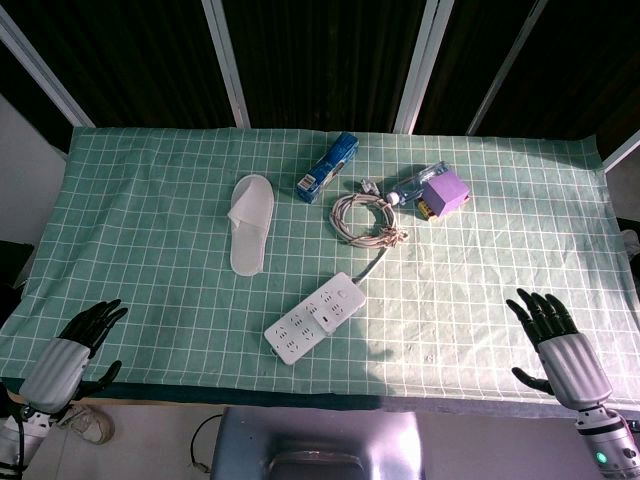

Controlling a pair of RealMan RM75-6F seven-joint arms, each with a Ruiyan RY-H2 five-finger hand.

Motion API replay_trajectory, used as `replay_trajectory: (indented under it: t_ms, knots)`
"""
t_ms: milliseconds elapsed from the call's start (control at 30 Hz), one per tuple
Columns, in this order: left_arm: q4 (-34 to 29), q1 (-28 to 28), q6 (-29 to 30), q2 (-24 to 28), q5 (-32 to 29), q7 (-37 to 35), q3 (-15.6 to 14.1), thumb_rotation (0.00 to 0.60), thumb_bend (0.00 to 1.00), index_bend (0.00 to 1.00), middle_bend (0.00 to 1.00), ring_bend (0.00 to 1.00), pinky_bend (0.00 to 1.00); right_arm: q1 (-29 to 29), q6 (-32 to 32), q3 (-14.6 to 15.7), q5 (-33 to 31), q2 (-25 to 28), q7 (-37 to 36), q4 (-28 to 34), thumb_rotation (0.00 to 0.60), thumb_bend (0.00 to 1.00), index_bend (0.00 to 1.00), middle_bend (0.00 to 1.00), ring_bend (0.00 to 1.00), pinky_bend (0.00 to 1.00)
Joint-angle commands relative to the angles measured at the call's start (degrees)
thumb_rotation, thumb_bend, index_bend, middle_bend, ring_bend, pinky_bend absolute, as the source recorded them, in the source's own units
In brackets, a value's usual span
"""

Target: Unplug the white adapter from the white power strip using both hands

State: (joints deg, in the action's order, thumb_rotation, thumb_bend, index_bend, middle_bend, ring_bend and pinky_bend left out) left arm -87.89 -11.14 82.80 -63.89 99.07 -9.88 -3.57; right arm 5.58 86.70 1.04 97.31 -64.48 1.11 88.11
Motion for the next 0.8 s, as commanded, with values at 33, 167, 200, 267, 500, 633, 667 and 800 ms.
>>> replay_trajectory:
  t_ms: [33, 167, 200, 267, 500, 633, 667, 800]
  knots:
    - [0.7, -0.4, 0.7, -1.2, 1.9, -1.4, -0.6, 0.6, 0.41, 0.0, 0.01, 0.0, 0.12, 0.1, -0.1, 0.1, 0.1, -0.1, 0.0, 0.1, 0.6, 0.1, 0.0, 0.0, 0.0, 0.0]
    - [3.2, -1.5, 2.2, -4.1, 7.3, -4.5, -2.2, 0.6, 0.45, 0.0, 0.0, 0.0, 0.11, 0.7, -0.2, 0.8, 2.5, -0.9, -0.6, -0.3, 0.6, 0.1, 0.0, 0.0, 0.0, 0.0]
    - [4.7, -1.8, 3.1, -5.6, 9.4, -4.9, -2.7, 0.6, 0.46, 0.0, 0.0, 0.0, 0.1, 1.1, 0.0, 1.1, 3.7, -1.6, -0.9, -1.0, 0.6, 0.1, 0.0, 0.0, 0.0, 0.0]
    - [6.7, -2.7, 3.4, -8.1, 11.7, -5.6, -3.2, 0.6, 0.48, 0.0, 0.0, 0.0, 0.1, 1.8, -0.3, 1.7, 5.7, -2.9, -0.8, -2.1, 0.6, 0.1, 0.0, 0.0, 0.0, 0.0]
    - [7.9, -8.5, -4.4, -15.5, 12.5, -0.2, -1.3, 0.6, 0.63, 0.0, 0.01, 0.0, 0.09, 6.6, -7.5, 2.7, 9.8, -7.6, 5.5, -2.2, 0.6, 0.1, 0.0, 0.0, 0.0, 0.0]
    - [6.5, -11.6, -10.4, -18.4, 9.8, 3.3, 0.3, 0.6, 0.67, 0.0, 0.01, 0.0, 0.09, 10.1, -13.4, 1.6, 9.2, -10.0, 9.1, -0.1, 0.6, 0.1, 0.0, 0.0, 0.0, 0.0]
    - [6.6, -12.1, -11.4, -19.1, 9.2, 4.4, 0.7, 0.6, 0.68, 0.0, 0.01, 0.0, 0.09, 10.9, -14.7, 1.3, 8.7, -10.6, 9.6, 0.3, 0.6, 0.1, 0.0, 0.0, 0.0, 0.0]
    - [7.7, -14.2, -15.2, -22.9, 6.6, 8.0, 2.1, 0.6, 0.71, 0.0, 0.01, 0.0, 0.08, 14.6, -20.5, -0.7, 6.3, -14.2, 11.7, 1.1, 0.6, 0.1, 0.0, 0.0, 0.0, 0.0]
